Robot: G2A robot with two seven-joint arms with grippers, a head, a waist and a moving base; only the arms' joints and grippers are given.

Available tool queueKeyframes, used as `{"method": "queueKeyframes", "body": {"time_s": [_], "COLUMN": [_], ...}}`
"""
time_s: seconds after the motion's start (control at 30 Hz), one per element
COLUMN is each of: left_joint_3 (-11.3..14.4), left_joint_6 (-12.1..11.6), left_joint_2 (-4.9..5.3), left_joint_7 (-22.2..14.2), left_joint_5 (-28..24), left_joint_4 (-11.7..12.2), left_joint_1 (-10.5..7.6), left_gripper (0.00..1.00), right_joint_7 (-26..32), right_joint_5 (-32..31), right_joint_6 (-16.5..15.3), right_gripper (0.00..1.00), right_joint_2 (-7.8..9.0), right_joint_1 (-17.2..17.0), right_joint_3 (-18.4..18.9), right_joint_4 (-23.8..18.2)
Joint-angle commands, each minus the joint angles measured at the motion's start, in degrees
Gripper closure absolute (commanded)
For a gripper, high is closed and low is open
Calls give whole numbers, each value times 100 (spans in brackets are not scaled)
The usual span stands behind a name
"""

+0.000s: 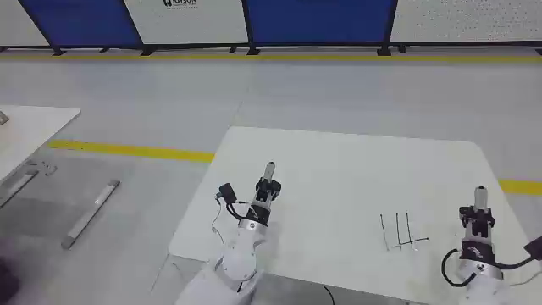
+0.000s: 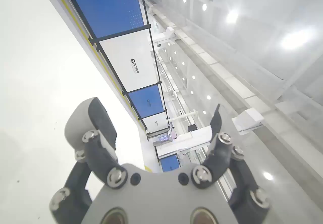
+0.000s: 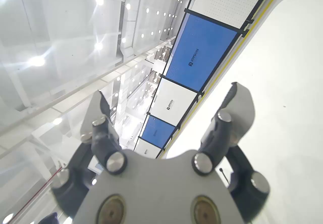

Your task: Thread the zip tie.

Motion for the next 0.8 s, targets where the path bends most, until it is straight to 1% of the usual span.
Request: {"method": "queueKeyframes", "body": {"time_s": [0.0, 0.03, 0.07, 0.1, 0.13, 0.17, 0.2, 0.23, 0.27, 0.3, 0.33, 0.37, 0.4, 0.43, 0.47, 0.5, 0.53, 0.57, 0.6, 0.63, 0.67, 0.7, 0.77], "left_joint_3": [0, 0, 0, 0, 0, 0, 0, 0, 0, 0, 0, 0, 0, 0, 0, 0, 0, 0, 0, 0, 0, 0, 0], "left_joint_6": [0, 0, 0, 0, 0, 0, 0, 0, 0, 0, 0, 0, 0, 0, 0, 0, 0, 0, 0, 0, 0, 0, 0], "left_joint_2": [0, 0, 0, 0, 0, 0, 0, 0, 0, 0, 0, 0, 0, 0, 0, 0, 0, 0, 0, 0, 0, 0, 0], "left_joint_7": [0, 0, 0, 0, 0, 0, 0, 0, 0, 0, 0, 0, 0, 0, 0, 0, 0, 0, 0, 0, 0, 0, 0], "left_joint_5": [0, 0, 0, 0, 0, 0, 0, 0, 0, 0, 0, 0, 0, 0, 0, 0, 0, 0, 0, 0, 0, 0, 0], "left_joint_4": [0, 0, 0, 0, 0, 0, 0, 0, 0, 0, 0, 0, 0, 0, 0, 0, 0, 0, 0, 0, 0, 0, 0], "left_joint_1": [0, 0, 0, 0, 0, 0, 0, 0, 0, 0, 0, 0, 0, 0, 0, 0, 0, 0, 0, 0, 0, 0, 0], "left_gripper": [0, 0, 0, 0, 0, 22, 0, 22, 22, 0, 0, 22, 22, 0, 22, 0, 22, 22, 0, 22, 0, 22, 22], "right_joint_7": [0, 0, 0, 0, 0, 0, 0, 0, 0, 0, 0, 0, 0, 0, 0, 0, 0, 0, 0, 0, 0, 0, 0], "right_joint_5": [0, 0, 0, 0, 0, 0, 0, 0, 0, 0, 0, 0, 0, 0, 0, 0, 0, 0, 0, 0, 0, 0, 0], "right_joint_6": [0, 0, 0, 0, 0, 0, 0, 0, 0, 0, 0, 0, 0, 0, 0, 0, 0, 0, 0, 0, 0, 0, 0], "right_gripper": [0, 22, 22, 0, 22, 0, 0, 22, 22, 22, 0, 22, 22, 22, 22, 22, 0, 22, 0, 22, 0, 0, 0], "right_joint_2": [0, 0, 0, 0, 0, 0, 0, 0, 0, 0, 0, 0, 0, 0, 0, 0, 0, 0, 0, 0, 0, 0, 0], "right_joint_1": [0, 0, 0, 0, 0, 0, 0, 0, 0, 0, 0, 0, 0, 0, 0, 0, 0, 0, 0, 0, 0, 0, 0], "right_joint_3": [0, 0, 0, 0, 0, 0, 0, 0, 0, 0, 0, 0, 0, 0, 0, 0, 0, 0, 0, 0, 0, 0, 0], "right_joint_4": [0, 0, 0, 0, 0, 0, 0, 0, 0, 0, 0, 0, 0, 0, 0, 0, 0, 0, 0, 0, 0, 0, 0]}}
